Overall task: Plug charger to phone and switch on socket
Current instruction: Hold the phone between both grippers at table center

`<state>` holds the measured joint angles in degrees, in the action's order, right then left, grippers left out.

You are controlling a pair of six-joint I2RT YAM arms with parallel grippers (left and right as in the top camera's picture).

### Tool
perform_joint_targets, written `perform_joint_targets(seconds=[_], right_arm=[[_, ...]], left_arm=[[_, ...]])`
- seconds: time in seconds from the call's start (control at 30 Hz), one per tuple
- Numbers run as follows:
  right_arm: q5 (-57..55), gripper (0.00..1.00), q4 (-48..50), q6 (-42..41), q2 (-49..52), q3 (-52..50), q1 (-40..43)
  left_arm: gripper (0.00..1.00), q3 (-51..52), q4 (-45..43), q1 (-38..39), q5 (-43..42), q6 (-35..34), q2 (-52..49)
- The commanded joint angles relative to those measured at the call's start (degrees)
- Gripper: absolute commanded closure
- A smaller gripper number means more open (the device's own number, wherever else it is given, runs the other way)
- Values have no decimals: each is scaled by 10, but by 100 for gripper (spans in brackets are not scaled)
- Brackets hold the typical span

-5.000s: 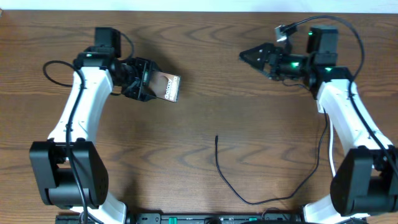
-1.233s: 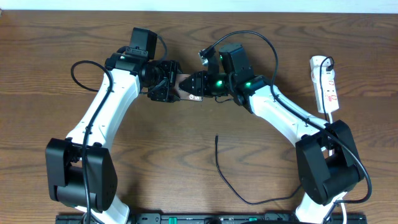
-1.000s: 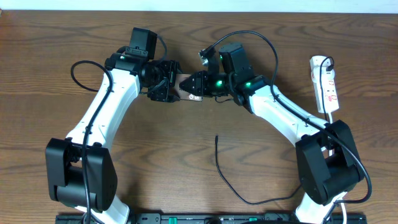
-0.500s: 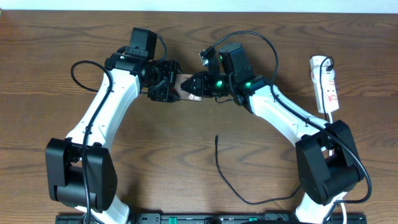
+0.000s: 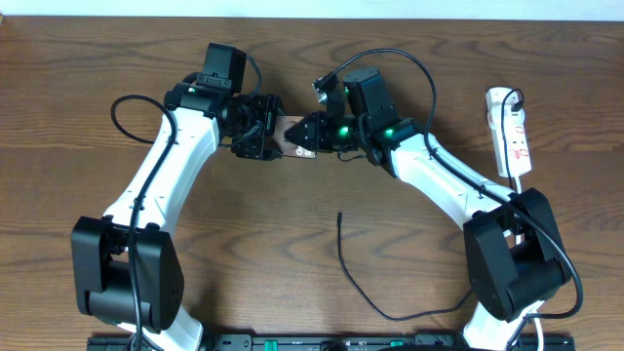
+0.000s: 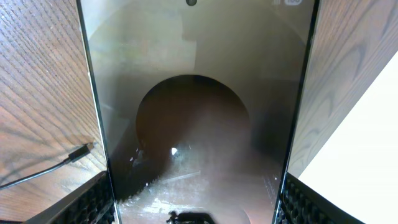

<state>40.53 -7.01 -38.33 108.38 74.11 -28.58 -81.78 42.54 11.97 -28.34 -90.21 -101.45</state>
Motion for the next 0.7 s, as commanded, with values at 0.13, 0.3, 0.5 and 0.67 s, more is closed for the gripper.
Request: perform_joint_targets(seconds=[0.13,0.3,0.5,0.67], right_arm=[[-1,91,-1,7,4,7,-4],[-1,92,-1,7,4,7,-4],[-1,94,-1,7,4,7,-4],[-1,99,-3,7,4,7,-4]], left_arm=[[93,-19,-3,3,-12,-3,20],[93,-19,-2,3,-12,-3,20],[93,-19,-2,3,-12,-3,20],[76,-19,-2,3,-12,-3,20]])
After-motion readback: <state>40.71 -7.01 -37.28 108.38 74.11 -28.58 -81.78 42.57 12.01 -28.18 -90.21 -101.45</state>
